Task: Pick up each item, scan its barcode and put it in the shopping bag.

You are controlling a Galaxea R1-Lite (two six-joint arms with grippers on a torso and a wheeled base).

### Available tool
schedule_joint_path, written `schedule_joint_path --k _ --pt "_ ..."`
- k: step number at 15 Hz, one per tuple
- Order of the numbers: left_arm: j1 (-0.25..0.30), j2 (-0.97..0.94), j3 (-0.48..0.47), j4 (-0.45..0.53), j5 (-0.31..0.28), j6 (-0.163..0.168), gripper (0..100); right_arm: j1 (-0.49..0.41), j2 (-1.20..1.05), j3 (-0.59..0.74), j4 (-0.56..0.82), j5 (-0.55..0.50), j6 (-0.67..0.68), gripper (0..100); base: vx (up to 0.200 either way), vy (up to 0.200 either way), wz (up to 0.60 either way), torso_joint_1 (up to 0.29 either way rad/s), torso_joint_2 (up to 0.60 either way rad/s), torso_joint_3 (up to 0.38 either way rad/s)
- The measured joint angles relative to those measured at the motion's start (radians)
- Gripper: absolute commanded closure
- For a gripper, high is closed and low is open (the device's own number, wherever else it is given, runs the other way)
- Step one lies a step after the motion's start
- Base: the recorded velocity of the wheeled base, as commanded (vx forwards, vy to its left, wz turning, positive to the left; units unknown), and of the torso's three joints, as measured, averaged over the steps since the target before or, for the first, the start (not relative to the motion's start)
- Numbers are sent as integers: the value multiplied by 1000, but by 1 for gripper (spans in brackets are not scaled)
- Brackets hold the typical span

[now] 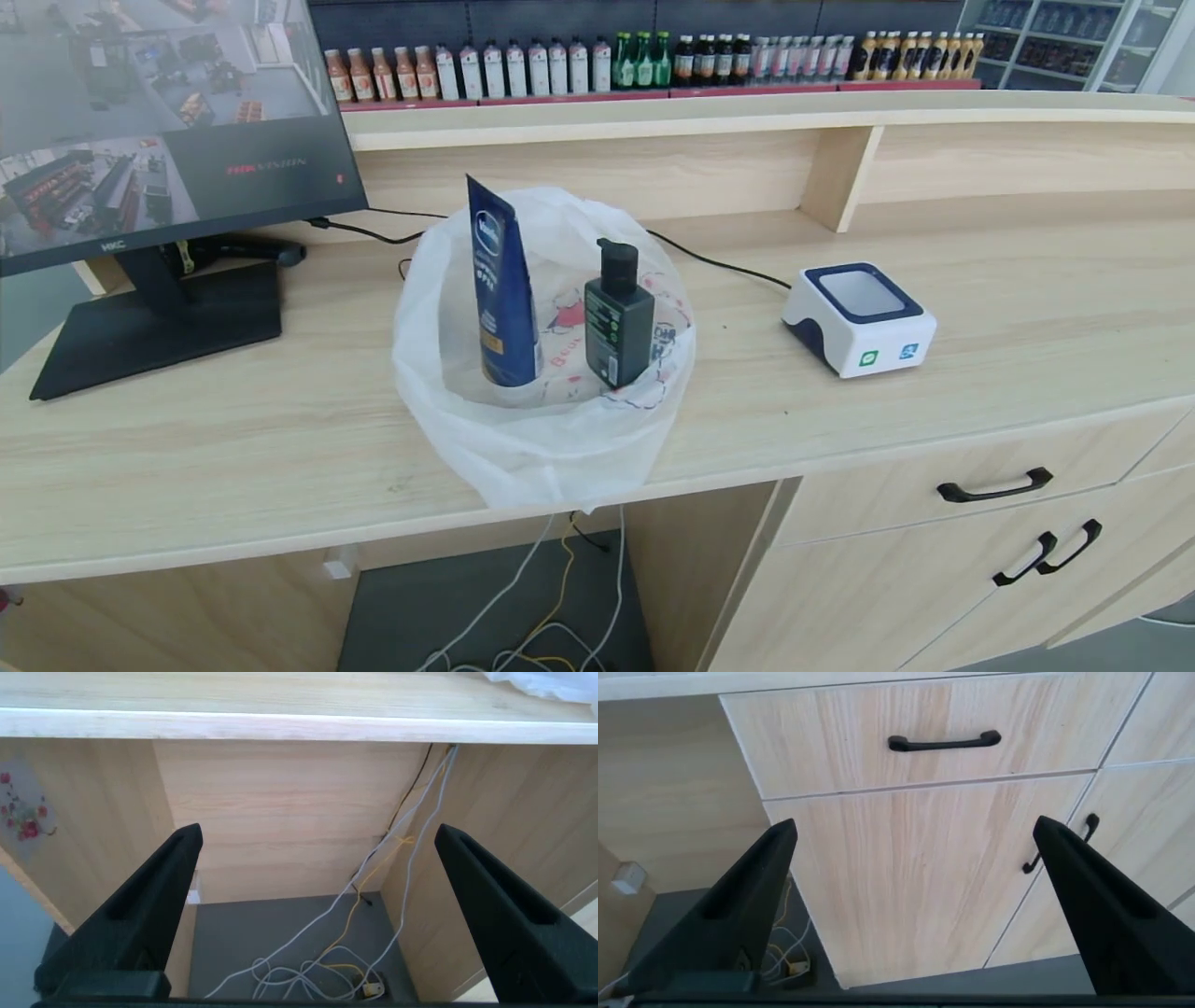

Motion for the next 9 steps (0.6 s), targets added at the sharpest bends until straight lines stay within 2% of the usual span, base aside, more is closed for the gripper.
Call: schedule_joint_path --k 9 --pt "0 0 0 0 0 -2 0 0 0 0 0 0 20 0 0 -200 0 2 3 2"
